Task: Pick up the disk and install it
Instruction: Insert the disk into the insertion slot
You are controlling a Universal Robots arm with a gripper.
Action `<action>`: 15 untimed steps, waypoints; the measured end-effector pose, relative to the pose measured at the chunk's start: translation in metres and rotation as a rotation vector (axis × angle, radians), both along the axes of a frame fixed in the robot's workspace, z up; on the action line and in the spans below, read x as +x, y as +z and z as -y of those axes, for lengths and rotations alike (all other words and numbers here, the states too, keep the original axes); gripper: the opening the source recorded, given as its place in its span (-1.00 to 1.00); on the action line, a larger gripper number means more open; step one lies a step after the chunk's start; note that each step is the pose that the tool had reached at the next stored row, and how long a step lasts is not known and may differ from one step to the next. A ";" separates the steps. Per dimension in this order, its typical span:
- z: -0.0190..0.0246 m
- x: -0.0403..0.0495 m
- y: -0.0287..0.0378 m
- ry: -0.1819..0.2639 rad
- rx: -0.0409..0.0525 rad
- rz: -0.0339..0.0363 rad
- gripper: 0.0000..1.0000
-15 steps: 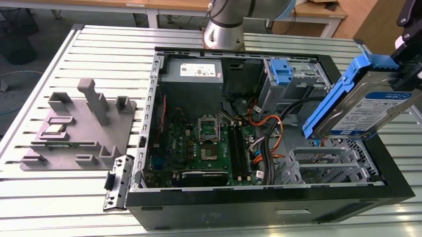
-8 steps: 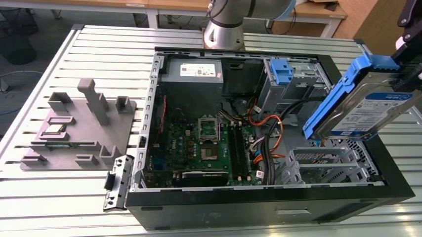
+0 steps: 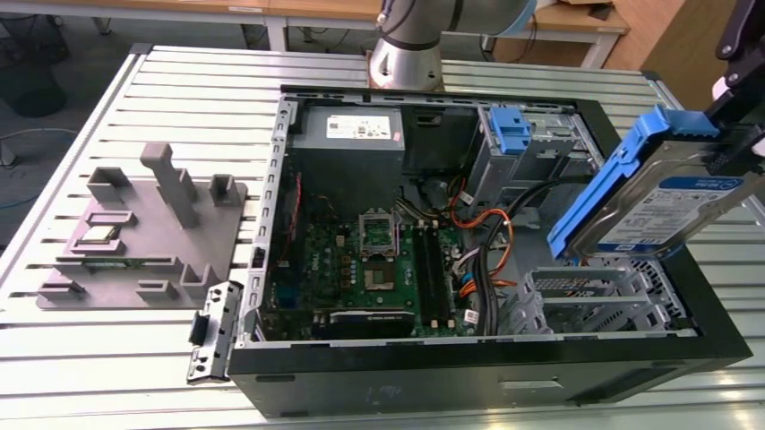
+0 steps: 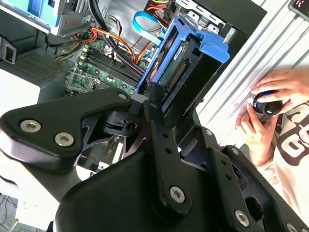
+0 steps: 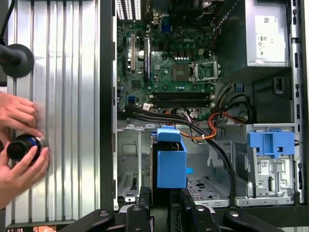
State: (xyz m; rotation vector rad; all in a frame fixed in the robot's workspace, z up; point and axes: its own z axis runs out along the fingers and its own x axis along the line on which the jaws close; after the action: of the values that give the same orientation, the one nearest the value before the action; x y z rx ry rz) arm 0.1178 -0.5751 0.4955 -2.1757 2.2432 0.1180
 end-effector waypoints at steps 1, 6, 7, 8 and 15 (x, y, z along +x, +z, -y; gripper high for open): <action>0.0001 0.0003 -0.0012 0.000 0.0000 0.0000 -0.30; 0.0018 0.0018 -0.0049 0.000 -0.0001 -0.0001 -0.30; 0.0025 0.0022 -0.0055 0.000 0.0001 -0.0001 -0.30; 0.0033 0.0027 -0.0061 0.000 0.0001 -0.0002 -0.30; 0.0062 0.0033 -0.0170 0.000 0.0002 -0.0006 -0.30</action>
State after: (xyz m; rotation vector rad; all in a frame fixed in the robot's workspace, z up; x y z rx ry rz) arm 0.1210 -0.5813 0.4785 -2.1759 2.2435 0.1189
